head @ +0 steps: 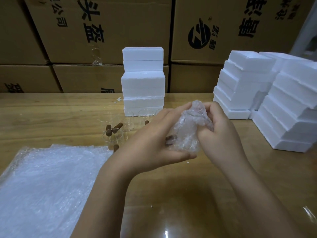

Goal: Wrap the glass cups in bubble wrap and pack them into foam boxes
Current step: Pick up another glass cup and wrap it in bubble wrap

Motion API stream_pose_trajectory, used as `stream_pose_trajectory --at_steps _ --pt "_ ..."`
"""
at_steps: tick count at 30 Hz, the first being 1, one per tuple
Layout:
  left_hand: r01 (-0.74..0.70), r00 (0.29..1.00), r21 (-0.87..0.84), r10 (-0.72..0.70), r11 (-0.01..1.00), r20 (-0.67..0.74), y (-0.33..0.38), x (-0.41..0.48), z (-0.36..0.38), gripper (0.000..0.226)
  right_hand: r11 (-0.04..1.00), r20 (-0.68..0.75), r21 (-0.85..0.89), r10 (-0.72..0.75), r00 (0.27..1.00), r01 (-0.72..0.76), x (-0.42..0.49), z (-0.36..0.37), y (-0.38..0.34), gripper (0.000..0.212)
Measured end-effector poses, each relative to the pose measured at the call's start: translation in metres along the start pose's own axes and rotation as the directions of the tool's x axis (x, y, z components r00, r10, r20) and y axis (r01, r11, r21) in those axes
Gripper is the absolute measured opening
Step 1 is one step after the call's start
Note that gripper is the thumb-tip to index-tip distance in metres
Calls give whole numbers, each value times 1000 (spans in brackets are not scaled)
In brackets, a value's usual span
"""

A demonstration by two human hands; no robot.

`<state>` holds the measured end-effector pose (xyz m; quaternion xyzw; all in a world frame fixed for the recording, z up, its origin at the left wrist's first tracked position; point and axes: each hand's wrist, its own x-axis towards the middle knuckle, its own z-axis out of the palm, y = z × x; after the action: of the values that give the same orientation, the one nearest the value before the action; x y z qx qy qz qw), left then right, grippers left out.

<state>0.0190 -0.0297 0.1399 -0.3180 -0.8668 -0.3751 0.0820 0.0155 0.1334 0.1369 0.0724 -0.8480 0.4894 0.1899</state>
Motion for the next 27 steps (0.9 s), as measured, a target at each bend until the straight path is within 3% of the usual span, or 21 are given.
stream_pose_trajectory --at_steps 4,9,15,22,27 --pt "-42 993 -2 41 999 -111 0 -1 -4 65 993 -15 27 -115 993 116 -6 5 -4 41" --pt "71 964 -6 -70 997 -258 -5 -1 -5 68 965 0 99 -243 970 242 -7 10 -2 39" --pt "106 918 -35 -111 994 -382 -5 3 -1 58 929 42 150 -349 936 340 -7 10 -4 39" --pt "120 871 -96 -152 988 -467 -4 5 -1 61 905 117 259 -376 919 338 -9 9 -8 36" --pt "133 870 35 -99 991 -483 4 6 1 63 913 125 284 -338 933 293 -8 6 -10 27"
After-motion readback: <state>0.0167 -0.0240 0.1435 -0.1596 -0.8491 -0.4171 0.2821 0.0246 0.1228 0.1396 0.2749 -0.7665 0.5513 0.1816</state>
